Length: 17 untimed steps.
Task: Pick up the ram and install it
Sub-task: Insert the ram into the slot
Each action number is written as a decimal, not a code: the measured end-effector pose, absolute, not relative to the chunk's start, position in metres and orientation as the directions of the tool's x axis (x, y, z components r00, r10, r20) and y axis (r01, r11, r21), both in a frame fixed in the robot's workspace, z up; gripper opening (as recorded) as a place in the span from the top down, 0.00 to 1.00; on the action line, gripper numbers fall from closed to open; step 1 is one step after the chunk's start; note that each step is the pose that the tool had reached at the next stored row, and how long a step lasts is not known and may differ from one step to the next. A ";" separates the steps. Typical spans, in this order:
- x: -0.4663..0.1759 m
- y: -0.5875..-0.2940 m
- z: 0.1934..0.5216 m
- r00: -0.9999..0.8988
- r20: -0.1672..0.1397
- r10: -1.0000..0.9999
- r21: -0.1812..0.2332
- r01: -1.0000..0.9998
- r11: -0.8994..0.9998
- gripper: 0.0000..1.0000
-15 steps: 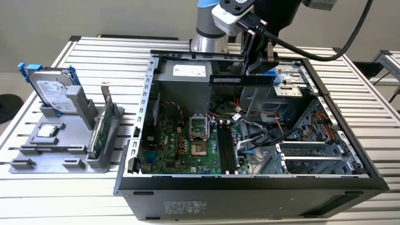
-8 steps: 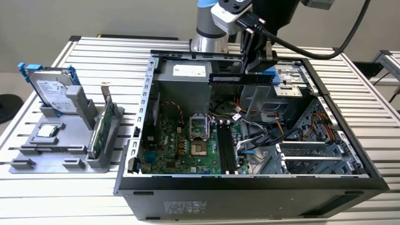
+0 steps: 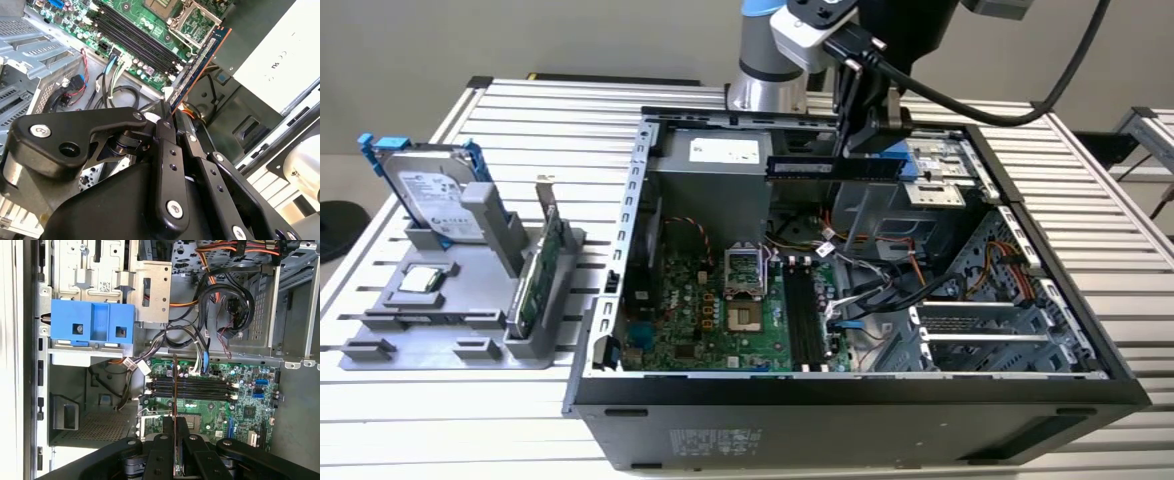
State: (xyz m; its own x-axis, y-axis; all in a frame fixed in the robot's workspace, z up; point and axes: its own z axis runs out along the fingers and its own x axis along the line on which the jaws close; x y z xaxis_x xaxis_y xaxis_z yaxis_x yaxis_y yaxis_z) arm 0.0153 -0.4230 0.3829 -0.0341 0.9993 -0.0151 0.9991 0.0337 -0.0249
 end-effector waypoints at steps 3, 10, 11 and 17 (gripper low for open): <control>0.015 -0.423 0.383 -0.034 -0.015 0.999 -0.025 0.999 0.034 1.00; 0.015 -0.420 0.383 -0.024 -0.015 1.000 -0.025 0.999 0.023 1.00; 0.015 -0.420 0.383 -0.024 -0.015 1.000 -0.025 0.999 0.023 1.00; 0.015 -0.420 0.383 -0.023 -0.015 1.000 -0.025 0.999 0.023 1.00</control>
State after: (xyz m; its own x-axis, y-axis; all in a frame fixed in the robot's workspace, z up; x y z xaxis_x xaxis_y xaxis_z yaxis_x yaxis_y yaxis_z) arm 0.0153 -0.4198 0.3829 -0.0232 0.9996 -0.0152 0.9994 0.0229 -0.0249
